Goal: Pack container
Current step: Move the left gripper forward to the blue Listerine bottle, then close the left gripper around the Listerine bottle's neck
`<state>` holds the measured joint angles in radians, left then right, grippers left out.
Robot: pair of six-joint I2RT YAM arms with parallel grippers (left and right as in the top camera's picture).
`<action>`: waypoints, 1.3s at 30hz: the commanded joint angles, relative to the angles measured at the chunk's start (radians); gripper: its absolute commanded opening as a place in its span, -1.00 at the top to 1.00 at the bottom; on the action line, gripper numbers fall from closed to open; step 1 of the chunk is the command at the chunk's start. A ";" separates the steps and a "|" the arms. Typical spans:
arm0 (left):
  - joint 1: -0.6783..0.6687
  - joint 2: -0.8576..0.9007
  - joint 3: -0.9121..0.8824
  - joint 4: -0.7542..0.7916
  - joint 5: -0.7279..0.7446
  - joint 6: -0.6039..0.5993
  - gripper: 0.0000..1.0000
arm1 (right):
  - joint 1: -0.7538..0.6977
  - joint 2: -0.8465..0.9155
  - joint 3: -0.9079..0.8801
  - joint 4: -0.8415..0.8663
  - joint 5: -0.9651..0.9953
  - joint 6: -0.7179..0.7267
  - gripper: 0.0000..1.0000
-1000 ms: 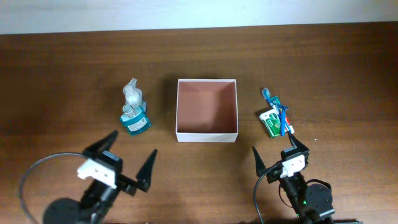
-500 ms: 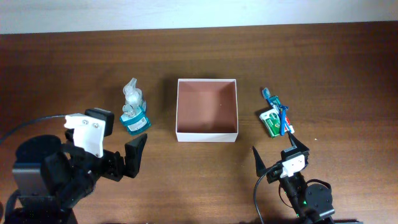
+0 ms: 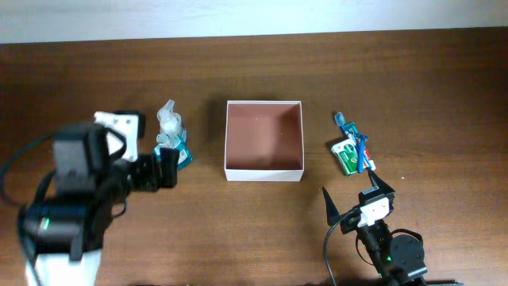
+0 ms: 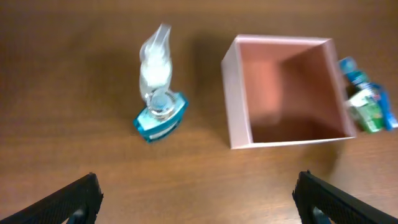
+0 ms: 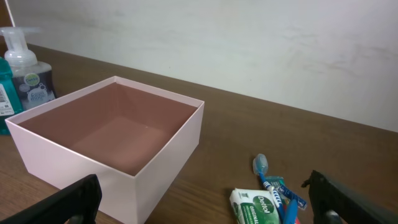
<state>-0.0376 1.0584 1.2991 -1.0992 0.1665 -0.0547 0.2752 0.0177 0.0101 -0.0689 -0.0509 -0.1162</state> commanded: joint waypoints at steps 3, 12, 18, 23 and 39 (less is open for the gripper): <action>0.002 0.179 0.011 0.009 -0.036 -0.021 -0.79 | -0.008 -0.003 -0.005 -0.006 -0.002 -0.004 -0.97; 0.002 0.400 0.011 0.037 -0.032 -0.021 -0.43 | -0.008 -0.003 -0.005 -0.006 -0.002 -0.004 -0.97; 0.002 0.466 0.011 0.086 -0.033 -0.024 -0.43 | -0.008 -0.003 -0.005 -0.006 -0.002 -0.004 -0.98; 0.002 0.467 0.011 0.124 -0.034 -0.024 -0.42 | -0.008 -0.003 -0.005 -0.006 -0.002 -0.004 -0.97; 0.002 0.468 0.011 0.198 -0.089 -0.024 -0.90 | -0.008 -0.003 -0.005 -0.006 -0.002 -0.004 -0.97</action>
<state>-0.0376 1.5227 1.2995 -0.9035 0.0933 -0.0750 0.2752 0.0177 0.0101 -0.0685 -0.0505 -0.1165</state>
